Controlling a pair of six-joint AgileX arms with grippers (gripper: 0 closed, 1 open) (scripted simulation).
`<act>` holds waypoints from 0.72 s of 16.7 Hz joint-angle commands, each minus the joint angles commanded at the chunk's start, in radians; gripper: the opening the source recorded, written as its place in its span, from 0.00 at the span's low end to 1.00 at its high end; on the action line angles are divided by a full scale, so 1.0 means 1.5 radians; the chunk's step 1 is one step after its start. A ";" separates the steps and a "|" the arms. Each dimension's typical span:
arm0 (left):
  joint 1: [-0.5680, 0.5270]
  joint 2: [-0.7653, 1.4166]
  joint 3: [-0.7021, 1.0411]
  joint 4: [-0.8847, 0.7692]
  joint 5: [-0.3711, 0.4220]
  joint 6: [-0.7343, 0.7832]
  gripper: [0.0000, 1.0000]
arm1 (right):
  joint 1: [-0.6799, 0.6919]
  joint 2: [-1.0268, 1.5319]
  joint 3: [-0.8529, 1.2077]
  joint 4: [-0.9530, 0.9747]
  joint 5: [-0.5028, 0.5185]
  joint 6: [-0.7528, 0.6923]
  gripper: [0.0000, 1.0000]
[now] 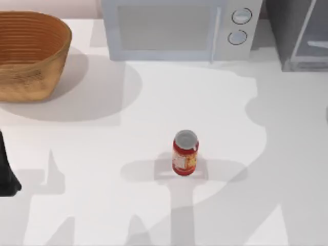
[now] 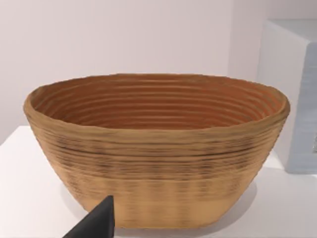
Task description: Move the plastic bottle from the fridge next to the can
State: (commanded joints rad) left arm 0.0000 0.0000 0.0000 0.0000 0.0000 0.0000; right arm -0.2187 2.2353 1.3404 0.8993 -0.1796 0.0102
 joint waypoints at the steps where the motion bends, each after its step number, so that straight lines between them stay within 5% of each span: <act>1: 0.000 0.000 0.000 0.000 0.000 0.000 1.00 | 0.000 -0.002 0.000 -0.002 0.000 0.000 0.00; 7: 0.000 0.000 0.000 0.000 0.000 0.000 1.00 | -0.003 -0.018 -0.026 0.012 -0.005 0.002 0.00; 12: 0.000 0.000 0.000 0.000 0.000 0.000 1.00 | -0.021 -0.114 -0.199 0.078 -0.030 0.004 0.00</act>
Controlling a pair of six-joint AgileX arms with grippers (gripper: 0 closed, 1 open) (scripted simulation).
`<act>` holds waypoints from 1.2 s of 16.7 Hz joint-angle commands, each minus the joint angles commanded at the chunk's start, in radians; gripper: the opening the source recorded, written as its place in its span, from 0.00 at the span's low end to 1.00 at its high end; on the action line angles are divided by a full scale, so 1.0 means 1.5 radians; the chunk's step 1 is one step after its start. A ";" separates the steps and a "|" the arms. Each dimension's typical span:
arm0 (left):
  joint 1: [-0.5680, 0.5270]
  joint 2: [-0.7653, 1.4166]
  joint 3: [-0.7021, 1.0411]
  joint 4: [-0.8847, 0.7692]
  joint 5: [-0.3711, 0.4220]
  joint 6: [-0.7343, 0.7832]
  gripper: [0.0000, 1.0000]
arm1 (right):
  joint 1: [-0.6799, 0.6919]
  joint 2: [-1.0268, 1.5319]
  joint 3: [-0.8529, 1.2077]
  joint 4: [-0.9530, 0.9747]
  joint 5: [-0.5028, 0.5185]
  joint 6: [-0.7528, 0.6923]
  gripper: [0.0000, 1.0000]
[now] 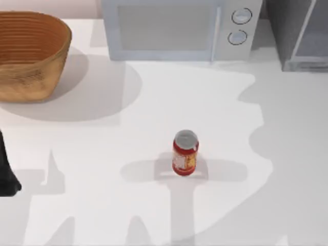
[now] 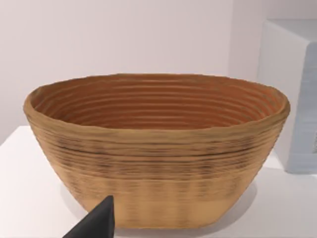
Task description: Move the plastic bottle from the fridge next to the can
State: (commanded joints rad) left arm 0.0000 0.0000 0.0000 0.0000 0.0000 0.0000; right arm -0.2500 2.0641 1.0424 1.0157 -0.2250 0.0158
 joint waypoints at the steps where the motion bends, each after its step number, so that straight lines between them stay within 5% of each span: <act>1: 0.000 0.000 0.000 0.000 0.000 0.000 1.00 | -0.005 -0.024 -0.046 0.016 -0.005 0.000 0.00; 6: 0.000 0.000 0.000 0.000 0.000 0.000 1.00 | -0.030 -0.125 -0.213 0.085 -0.025 -0.001 0.00; 14: 0.000 0.000 0.000 0.000 0.000 0.000 1.00 | -0.022 -0.133 -0.233 0.103 -0.019 0.001 0.00; 20: 0.000 0.000 0.000 0.000 0.000 0.000 1.00 | 0.165 -0.078 -0.305 0.239 0.169 0.005 0.00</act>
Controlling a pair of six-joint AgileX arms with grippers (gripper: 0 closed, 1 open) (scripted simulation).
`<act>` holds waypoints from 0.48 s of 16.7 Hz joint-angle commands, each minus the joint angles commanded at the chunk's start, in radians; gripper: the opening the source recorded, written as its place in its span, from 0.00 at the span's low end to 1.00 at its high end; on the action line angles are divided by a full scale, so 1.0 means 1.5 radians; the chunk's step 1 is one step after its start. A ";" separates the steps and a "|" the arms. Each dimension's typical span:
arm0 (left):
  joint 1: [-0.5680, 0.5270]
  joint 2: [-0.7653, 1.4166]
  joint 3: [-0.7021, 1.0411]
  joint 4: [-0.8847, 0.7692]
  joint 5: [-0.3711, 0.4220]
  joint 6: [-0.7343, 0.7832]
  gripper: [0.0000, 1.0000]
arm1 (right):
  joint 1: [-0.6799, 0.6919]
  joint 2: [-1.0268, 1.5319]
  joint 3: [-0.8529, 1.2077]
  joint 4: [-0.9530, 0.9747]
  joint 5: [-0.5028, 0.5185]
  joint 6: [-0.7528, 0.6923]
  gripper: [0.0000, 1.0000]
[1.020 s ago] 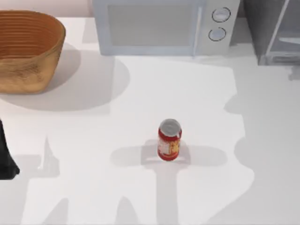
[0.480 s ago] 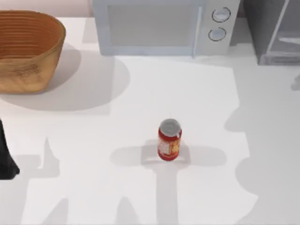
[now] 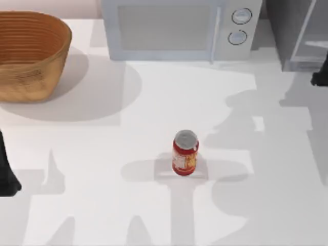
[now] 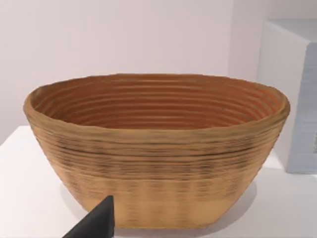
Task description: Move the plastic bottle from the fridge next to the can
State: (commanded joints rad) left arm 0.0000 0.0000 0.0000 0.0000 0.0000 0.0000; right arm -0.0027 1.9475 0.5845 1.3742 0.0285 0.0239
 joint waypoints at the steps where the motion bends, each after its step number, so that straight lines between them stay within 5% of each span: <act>1: 0.000 0.000 0.000 0.000 0.000 0.000 1.00 | 0.051 0.011 -0.020 0.030 0.051 0.000 0.00; 8: 0.000 0.000 0.000 0.000 0.000 0.000 1.00 | 0.404 0.057 -0.171 0.220 0.403 -0.006 0.00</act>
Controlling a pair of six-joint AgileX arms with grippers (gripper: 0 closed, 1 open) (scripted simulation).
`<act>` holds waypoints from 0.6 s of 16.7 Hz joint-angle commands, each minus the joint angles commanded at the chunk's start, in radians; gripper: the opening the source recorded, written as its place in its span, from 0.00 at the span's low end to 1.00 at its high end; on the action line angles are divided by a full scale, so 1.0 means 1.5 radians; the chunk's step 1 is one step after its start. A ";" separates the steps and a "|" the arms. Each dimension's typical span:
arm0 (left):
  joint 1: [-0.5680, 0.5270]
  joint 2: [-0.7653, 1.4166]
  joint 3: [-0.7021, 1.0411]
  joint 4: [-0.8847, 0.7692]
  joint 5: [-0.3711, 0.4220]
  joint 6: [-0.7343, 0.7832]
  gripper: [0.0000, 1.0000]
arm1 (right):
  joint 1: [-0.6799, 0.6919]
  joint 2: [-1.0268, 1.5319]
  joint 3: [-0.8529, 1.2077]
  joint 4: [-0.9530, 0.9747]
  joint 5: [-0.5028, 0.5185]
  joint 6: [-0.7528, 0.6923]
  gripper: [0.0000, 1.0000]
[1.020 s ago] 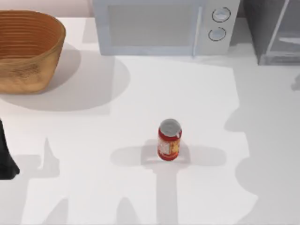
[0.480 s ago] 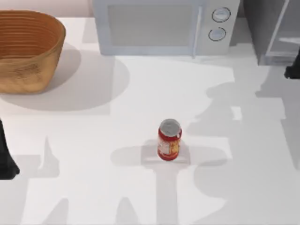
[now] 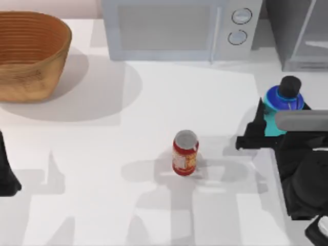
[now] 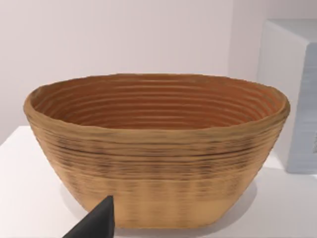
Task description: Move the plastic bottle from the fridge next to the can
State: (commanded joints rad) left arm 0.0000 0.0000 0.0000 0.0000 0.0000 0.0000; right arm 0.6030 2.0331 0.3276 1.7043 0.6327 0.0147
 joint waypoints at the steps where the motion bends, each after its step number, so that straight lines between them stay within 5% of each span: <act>1: 0.000 0.000 0.000 0.000 0.000 0.000 1.00 | 0.032 0.001 -0.017 0.018 0.032 -0.001 0.00; 4: 0.000 0.000 0.000 0.000 0.000 0.000 1.00 | 0.086 0.000 -0.049 0.049 0.086 -0.003 0.00; 10: 0.000 0.000 0.000 0.000 0.000 0.000 1.00 | 0.087 0.038 -0.046 0.036 0.087 -0.001 0.00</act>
State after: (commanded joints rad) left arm 0.0000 0.0000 0.0000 0.0000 0.0000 0.0000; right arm 0.7335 2.0895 0.2579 1.7588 0.7626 0.0130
